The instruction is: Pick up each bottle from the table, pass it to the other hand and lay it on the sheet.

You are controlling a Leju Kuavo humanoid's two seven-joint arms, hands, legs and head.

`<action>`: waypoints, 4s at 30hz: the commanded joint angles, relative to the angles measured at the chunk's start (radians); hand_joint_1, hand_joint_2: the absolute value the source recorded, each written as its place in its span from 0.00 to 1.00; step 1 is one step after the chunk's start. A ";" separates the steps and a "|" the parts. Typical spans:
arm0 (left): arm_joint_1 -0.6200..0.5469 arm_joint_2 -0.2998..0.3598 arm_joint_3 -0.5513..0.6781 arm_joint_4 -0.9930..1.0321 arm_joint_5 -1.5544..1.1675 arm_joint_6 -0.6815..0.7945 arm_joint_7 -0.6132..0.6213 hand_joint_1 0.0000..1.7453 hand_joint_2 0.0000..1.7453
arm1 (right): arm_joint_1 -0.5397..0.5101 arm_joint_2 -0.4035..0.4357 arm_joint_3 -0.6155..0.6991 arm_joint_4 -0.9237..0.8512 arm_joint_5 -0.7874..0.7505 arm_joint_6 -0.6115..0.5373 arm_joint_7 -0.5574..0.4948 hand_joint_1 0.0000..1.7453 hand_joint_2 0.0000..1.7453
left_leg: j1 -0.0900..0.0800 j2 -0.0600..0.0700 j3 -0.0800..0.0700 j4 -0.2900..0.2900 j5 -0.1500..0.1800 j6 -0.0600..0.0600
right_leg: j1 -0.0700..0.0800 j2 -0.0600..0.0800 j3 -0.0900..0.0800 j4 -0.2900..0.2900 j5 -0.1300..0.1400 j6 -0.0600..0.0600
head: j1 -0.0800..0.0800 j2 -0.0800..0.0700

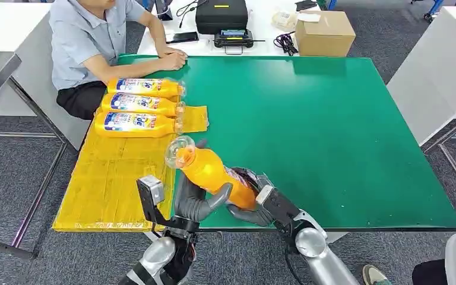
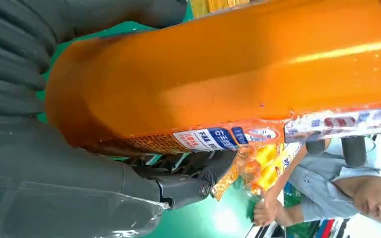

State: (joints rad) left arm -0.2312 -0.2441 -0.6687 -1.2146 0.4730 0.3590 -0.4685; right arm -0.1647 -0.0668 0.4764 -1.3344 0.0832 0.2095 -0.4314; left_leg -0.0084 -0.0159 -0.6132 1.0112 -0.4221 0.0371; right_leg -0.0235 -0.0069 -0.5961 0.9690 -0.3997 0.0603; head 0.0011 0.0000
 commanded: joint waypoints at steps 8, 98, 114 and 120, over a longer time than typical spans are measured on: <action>-0.039 0.023 0.006 0.012 0.000 -0.017 -0.018 1.00 1.00 | -0.042 -0.011 0.004 0.086 -0.041 0.004 0.011 0.22 1.00 | 0.001 0.002 0.003 0.000 -0.001 -0.002 | 0.001 0.001 0.003 -0.001 -0.001 -0.002 | 0.000 0.000; -0.247 0.126 0.322 0.763 -1.757 -0.136 0.540 0.00 1.00 | 0.142 0.032 -0.467 0.199 0.058 0.046 -0.031 0.00 1.00 | 0.001 0.005 0.023 -0.003 -0.001 -0.003 | 0.001 0.005 0.022 -0.002 0.000 -0.003 | 0.000 0.000; 0.054 0.150 0.080 -0.046 -1.620 0.257 0.352 0.00 1.00 | 0.289 0.112 -0.567 -0.041 0.079 -0.047 -0.101 0.00 1.00 | 0.001 0.003 0.014 0.001 -0.003 -0.004 | 0.002 0.003 0.014 0.001 -0.003 -0.004 | 0.000 0.000; 0.085 0.143 0.063 -0.116 -1.562 0.312 0.310 0.00 1.00 | 0.300 0.122 -0.561 -0.058 0.085 -0.085 -0.089 0.00 1.00 | 0.002 0.003 0.009 0.000 -0.004 -0.004 | 0.002 0.003 0.008 0.000 -0.003 -0.004 | 0.000 0.000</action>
State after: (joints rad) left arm -0.2044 -0.1389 -0.5306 -1.1457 -1.1090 0.6606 -0.1476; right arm 0.1183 0.0118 -0.0504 -1.3379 0.1656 0.1377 -0.5306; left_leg -0.0082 -0.0158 -0.6086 1.0108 -0.4223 0.0363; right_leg -0.0232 -0.0066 -0.5921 0.9690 -0.4004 0.0599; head 0.0011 0.0000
